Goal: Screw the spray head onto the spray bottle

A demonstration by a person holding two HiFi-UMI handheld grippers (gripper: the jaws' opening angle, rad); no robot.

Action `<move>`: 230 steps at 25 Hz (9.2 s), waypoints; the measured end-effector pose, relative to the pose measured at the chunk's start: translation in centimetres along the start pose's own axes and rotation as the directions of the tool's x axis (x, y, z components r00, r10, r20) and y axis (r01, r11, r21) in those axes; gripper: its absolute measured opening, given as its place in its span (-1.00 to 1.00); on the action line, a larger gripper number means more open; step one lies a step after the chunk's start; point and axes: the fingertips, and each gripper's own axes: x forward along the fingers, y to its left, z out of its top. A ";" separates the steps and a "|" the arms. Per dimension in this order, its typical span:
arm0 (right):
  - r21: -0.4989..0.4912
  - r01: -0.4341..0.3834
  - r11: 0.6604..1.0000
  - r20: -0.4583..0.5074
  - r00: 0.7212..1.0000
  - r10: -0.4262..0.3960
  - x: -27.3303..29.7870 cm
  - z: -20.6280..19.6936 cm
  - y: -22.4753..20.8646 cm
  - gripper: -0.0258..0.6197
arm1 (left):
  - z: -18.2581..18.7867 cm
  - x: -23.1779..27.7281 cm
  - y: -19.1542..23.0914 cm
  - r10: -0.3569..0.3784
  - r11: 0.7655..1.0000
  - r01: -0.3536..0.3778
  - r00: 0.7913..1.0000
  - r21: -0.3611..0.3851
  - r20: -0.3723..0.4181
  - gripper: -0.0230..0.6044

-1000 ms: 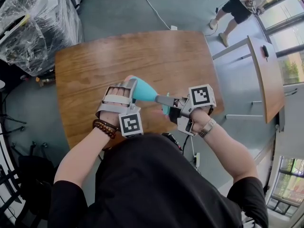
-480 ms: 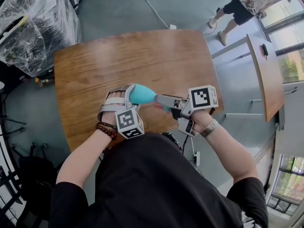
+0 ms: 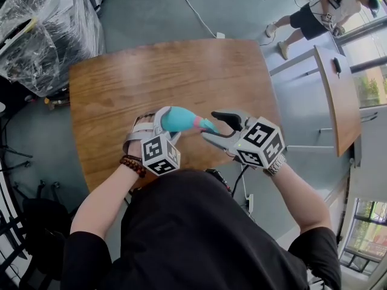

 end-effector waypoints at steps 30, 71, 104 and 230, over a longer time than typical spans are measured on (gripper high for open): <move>-0.850 0.016 0.526 -0.126 0.964 -0.233 0.1 -1.0 3.0 -0.60 | 0.8 -0.4 -0.2 0.032 0.988 -0.027 0.999 0.150 -0.028 0.29; 0.843 -0.135 0.521 0.087 0.989 0.117 1.6 -3.0 -1.8 -0.59 | 0.7 -1.0 1.1 0.197 0.923 -0.177 0.980 0.342 -0.026 0.25; -0.939 0.026 0.343 -0.087 0.947 -0.309 -3.8 -1.1 1.2 -0.14 | -2.3 -1.5 -2.0 -0.296 0.953 0.291 0.954 0.085 0.056 0.25; 0.302 0.224 0.927 0.369 0.869 -0.330 3.3 1.3 0.5 -0.94 | 5.1 -6.4 3.7 -0.056 0.826 0.265 0.917 -0.498 0.395 -0.88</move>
